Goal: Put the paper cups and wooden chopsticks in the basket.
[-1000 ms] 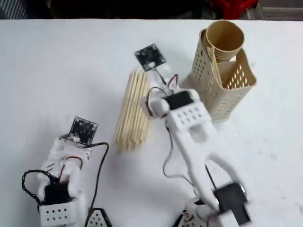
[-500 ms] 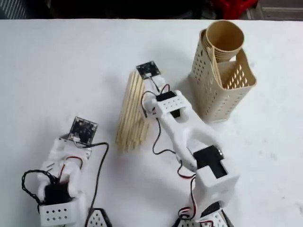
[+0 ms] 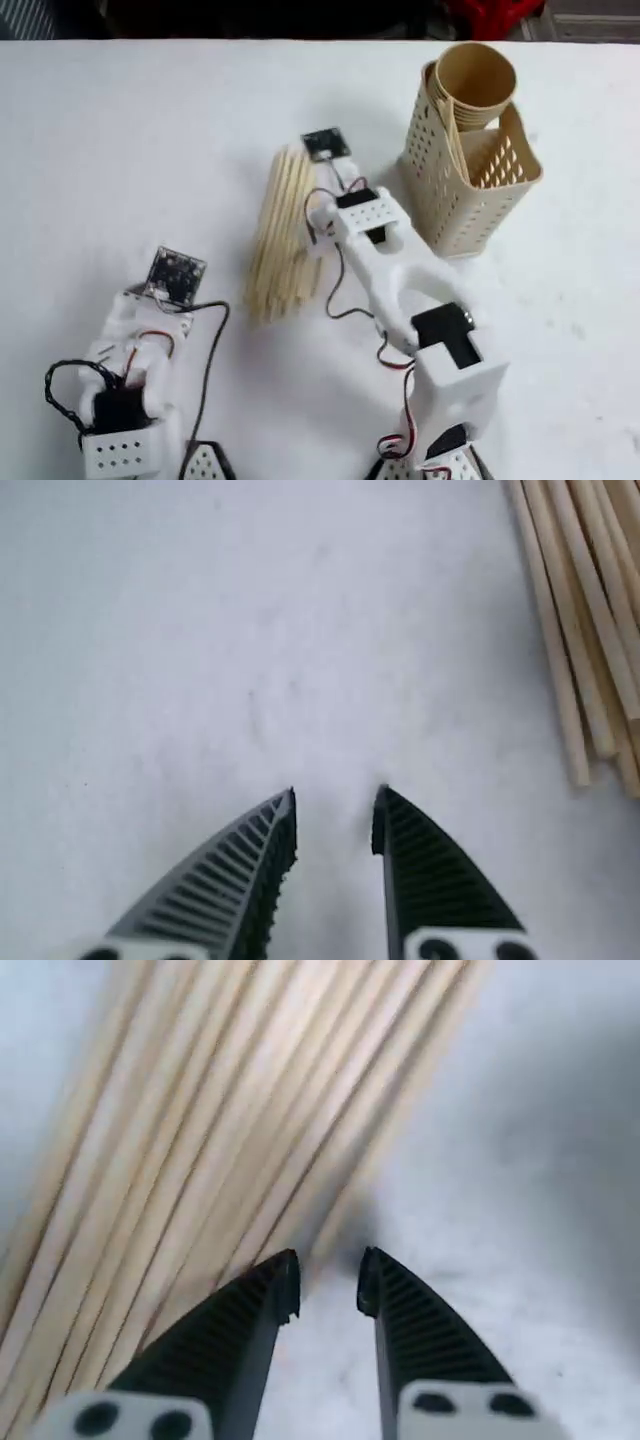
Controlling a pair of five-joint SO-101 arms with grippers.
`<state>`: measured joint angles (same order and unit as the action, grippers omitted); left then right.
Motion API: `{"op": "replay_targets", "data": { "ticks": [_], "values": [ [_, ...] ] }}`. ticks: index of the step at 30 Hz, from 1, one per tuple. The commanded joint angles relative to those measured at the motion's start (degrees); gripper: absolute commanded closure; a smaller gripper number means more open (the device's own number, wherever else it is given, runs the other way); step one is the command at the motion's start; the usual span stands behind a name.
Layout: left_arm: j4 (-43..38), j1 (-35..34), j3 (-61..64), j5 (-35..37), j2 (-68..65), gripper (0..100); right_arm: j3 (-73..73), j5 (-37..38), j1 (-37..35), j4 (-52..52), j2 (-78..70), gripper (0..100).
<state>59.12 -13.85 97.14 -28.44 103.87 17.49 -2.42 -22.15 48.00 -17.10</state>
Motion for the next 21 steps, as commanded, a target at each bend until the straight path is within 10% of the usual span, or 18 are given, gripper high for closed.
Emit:
{"op": "replay_targets", "data": {
  "ticks": [1, 21],
  "values": [
    [0.18, 0.22, -0.18, -0.53, 0.40, 86, -1.76, -1.32, 4.53, 2.24, 0.04, 87.5],
    [0.18, 0.22, -0.18, -0.53, 0.40, 86, -14.51, -1.23, 4.62, -1.80, -3.56, 87.5]
  ]
}}
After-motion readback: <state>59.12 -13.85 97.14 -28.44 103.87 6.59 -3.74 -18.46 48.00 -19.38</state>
